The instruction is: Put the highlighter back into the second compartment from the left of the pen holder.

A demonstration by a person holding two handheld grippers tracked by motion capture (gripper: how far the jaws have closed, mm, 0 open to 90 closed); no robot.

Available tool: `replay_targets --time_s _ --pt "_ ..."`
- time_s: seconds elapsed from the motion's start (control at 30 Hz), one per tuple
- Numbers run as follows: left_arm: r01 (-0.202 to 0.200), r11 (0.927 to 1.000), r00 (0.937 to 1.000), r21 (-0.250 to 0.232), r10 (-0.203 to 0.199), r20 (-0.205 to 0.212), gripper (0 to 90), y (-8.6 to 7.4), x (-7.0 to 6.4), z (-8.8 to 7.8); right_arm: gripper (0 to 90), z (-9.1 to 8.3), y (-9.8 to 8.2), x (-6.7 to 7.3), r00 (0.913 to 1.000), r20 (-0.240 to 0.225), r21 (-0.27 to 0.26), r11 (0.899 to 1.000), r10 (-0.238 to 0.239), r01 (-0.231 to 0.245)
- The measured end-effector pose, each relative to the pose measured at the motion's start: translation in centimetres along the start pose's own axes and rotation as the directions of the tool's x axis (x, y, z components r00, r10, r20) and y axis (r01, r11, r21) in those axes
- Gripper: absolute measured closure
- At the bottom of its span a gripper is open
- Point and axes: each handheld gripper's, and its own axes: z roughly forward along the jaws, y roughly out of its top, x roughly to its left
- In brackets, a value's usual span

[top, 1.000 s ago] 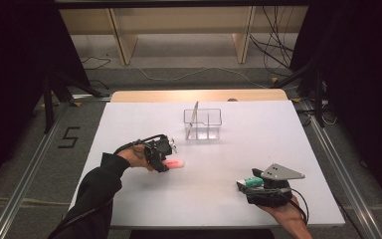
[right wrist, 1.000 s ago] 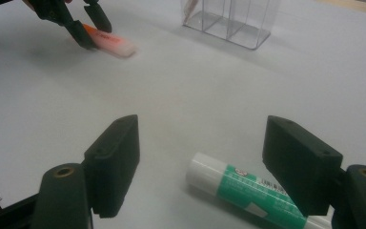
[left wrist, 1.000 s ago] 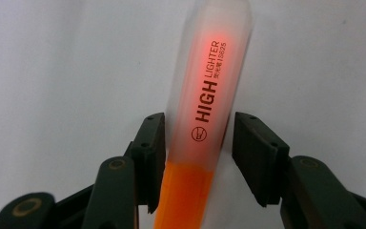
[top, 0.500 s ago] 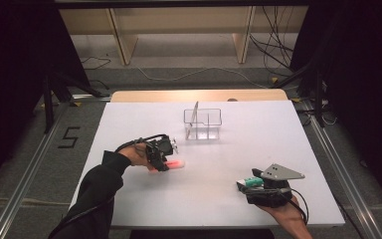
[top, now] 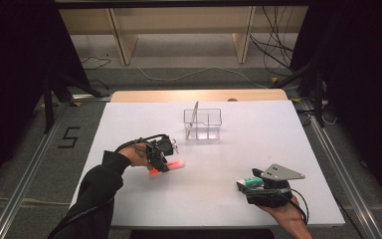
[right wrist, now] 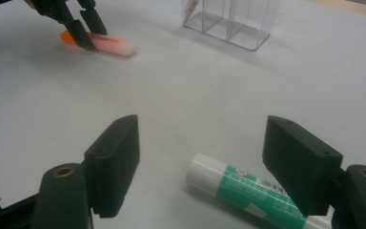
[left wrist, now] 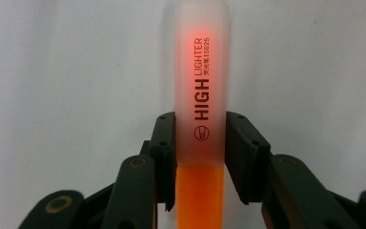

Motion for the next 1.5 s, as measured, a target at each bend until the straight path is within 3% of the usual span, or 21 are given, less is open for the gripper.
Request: replay_targets --time_s 0.63,0.9,1.1,1.23,1.33,1.5 --pt "-0.007 0.9991 0.9980 -0.042 0.009 0.063 66.0 1.7 -2.5 -2.5 29.2 0.0 0.2 1.0 0.9988 -0.001 -0.015 0.999 -0.049 0.049" --pt "0.019 0.9977 0.9958 -0.065 -0.013 0.090 66.0 2.1 -3.4 -2.6 28.9 0.2 0.4 2.5 0.9912 -0.001 -0.024 0.991 -0.132 0.132" --pt "0.031 0.9950 0.9957 -0.095 -0.022 0.090 66.0 2.9 -4.4 -2.7 28.8 0.5 0.6 3.6 0.9800 0.008 -0.037 0.979 -0.199 0.199" --pt "0.013 0.9955 0.9949 -0.093 -0.003 0.101 65.9 3.5 -5.0 -2.9 28.8 0.8 0.8 4.4 0.9674 0.020 -0.034 0.967 -0.252 0.253" --pt "0.009 0.9941 0.9929 -0.108 0.004 0.119 66.0 3.8 -5.4 -3.0 28.5 1.2 0.8 5.1 0.9516 0.032 -0.023 0.952 -0.306 0.306" --pt "-0.008 0.9947 0.9935 -0.103 0.020 0.112 65.9 4.1 -5.8 -3.1 28.4 1.6 0.9 6.0 0.9209 0.060 -0.020 0.922 -0.385 0.387"
